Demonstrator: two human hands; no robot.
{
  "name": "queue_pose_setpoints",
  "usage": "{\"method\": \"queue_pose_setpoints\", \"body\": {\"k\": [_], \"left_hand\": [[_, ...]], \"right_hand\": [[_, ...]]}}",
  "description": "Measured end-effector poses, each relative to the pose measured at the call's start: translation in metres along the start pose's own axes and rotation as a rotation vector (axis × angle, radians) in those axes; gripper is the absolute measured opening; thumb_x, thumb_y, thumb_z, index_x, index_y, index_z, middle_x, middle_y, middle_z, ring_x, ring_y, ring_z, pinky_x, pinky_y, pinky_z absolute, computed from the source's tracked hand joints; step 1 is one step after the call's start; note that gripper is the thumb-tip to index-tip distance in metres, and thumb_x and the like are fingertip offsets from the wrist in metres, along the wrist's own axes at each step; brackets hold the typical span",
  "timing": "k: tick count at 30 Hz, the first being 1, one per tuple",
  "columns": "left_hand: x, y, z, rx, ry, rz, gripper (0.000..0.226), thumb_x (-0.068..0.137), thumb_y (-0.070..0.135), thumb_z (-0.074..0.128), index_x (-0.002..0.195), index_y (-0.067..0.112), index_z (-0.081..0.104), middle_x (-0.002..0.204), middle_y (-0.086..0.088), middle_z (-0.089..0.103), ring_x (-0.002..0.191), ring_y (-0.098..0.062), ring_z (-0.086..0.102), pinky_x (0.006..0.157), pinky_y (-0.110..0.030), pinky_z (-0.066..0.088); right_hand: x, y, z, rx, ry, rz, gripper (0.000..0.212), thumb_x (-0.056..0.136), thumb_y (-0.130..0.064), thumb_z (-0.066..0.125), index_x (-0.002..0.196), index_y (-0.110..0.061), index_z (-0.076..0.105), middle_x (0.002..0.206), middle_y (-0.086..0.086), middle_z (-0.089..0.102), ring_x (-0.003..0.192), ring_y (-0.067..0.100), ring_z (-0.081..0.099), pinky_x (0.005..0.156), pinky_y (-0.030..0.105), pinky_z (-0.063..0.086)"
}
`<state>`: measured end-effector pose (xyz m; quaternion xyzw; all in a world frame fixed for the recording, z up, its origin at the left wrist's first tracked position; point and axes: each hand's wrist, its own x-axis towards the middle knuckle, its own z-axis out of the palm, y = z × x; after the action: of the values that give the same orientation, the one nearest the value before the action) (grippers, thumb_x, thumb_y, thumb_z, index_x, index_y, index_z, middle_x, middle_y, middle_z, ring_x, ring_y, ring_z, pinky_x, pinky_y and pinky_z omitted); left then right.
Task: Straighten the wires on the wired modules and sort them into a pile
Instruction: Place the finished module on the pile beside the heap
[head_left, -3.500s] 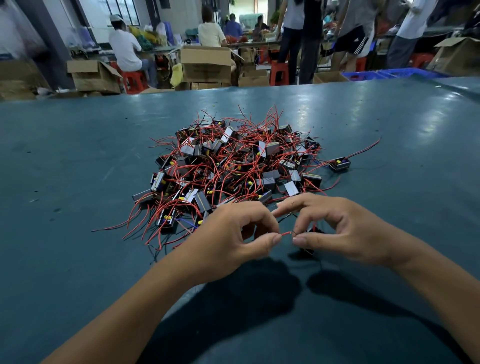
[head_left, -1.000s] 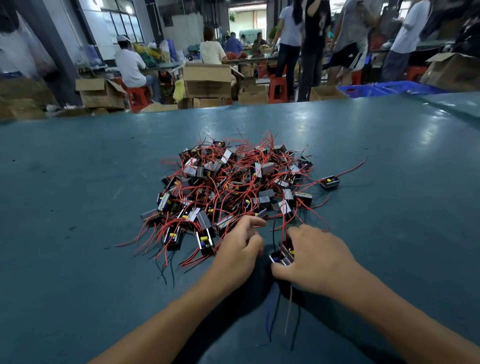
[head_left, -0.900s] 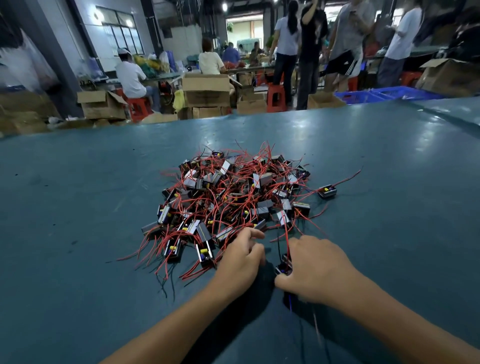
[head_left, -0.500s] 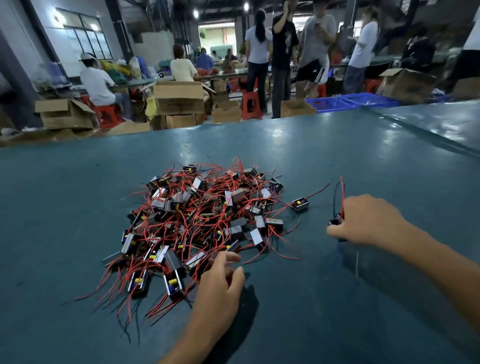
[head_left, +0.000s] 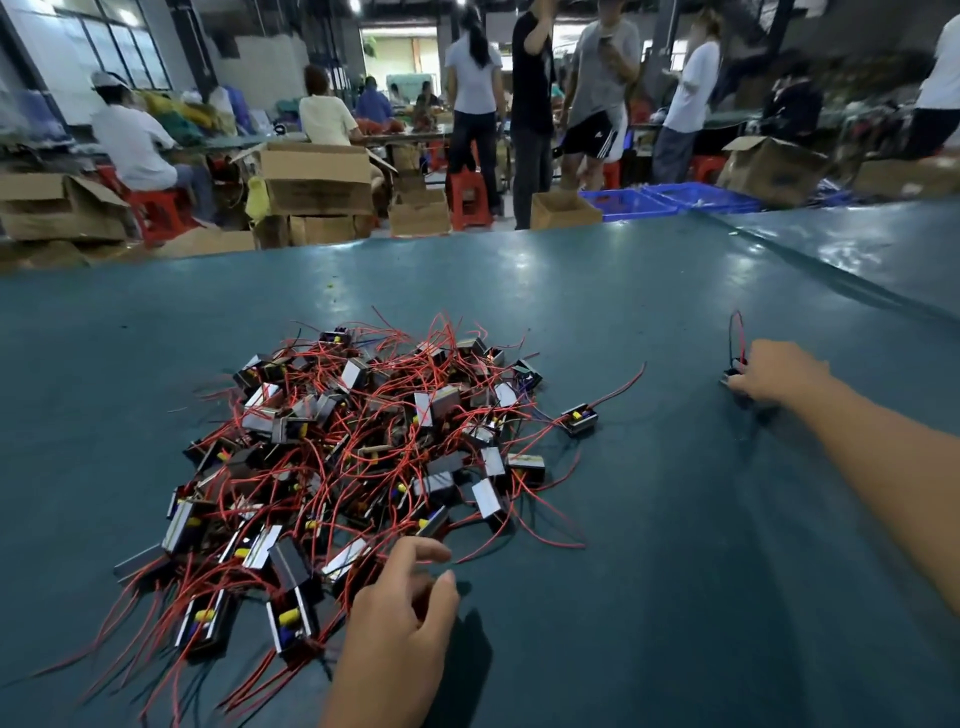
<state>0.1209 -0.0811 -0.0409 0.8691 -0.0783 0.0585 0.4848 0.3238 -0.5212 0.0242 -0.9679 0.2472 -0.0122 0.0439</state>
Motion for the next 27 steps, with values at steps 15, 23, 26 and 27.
{"method": "queue_pose_setpoints", "body": {"k": [15, 23, 26, 27], "left_hand": [[0.000, 0.006, -0.005, -0.080, -0.060, -0.078, 0.010, 0.099, 0.021, 0.055, 0.092, 0.027, 0.055, 0.060, 0.004, 0.064, 0.045, -0.005, 0.048, 0.051, -0.015, 0.038], [0.004, 0.006, -0.005, -0.103, -0.094, -0.088, 0.008, 0.096, 0.022, 0.059, 0.091, 0.026, 0.056, 0.065, -0.009, 0.060, 0.044, -0.007, 0.040, 0.052, -0.015, 0.030], [0.004, 0.005, -0.005, -0.126, -0.103, -0.093, 0.008, 0.096, 0.020, 0.060, 0.090, 0.024, 0.056, 0.057, -0.004, 0.055, 0.046, -0.007, 0.042, 0.053, -0.013, 0.030], [0.004, 0.005, -0.006, -0.132, -0.109, -0.098, 0.008, 0.096, 0.020, 0.060, 0.089, 0.024, 0.056, 0.054, 0.000, 0.052, 0.047, -0.007, 0.042, 0.054, -0.013, 0.030]], "right_hand": [[-0.169, -0.136, 0.061, 0.565, 0.436, -0.951, 0.004, 0.080, -0.013, 0.062, 0.083, -0.012, 0.065, 0.079, -0.003, 0.062, 0.077, 0.020, 0.056, 0.080, 0.034, 0.041], [-0.164, -0.140, 0.071, 0.508, 0.185, -1.036, 0.025, 0.080, -0.038, 0.059, 0.097, -0.021, 0.068, 0.088, -0.013, 0.063, 0.082, 0.011, 0.055, 0.082, 0.034, 0.042], [-0.163, -0.141, 0.074, 0.497, 0.189, -1.032, 0.021, 0.084, -0.036, 0.061, 0.097, -0.022, 0.068, 0.087, -0.013, 0.064, 0.082, 0.011, 0.055, 0.082, 0.037, 0.042], [-0.163, -0.141, 0.075, 0.500, 0.188, -1.025, 0.022, 0.085, -0.038, 0.060, 0.097, -0.021, 0.068, 0.087, -0.013, 0.064, 0.082, 0.012, 0.056, 0.082, 0.036, 0.042]]}}
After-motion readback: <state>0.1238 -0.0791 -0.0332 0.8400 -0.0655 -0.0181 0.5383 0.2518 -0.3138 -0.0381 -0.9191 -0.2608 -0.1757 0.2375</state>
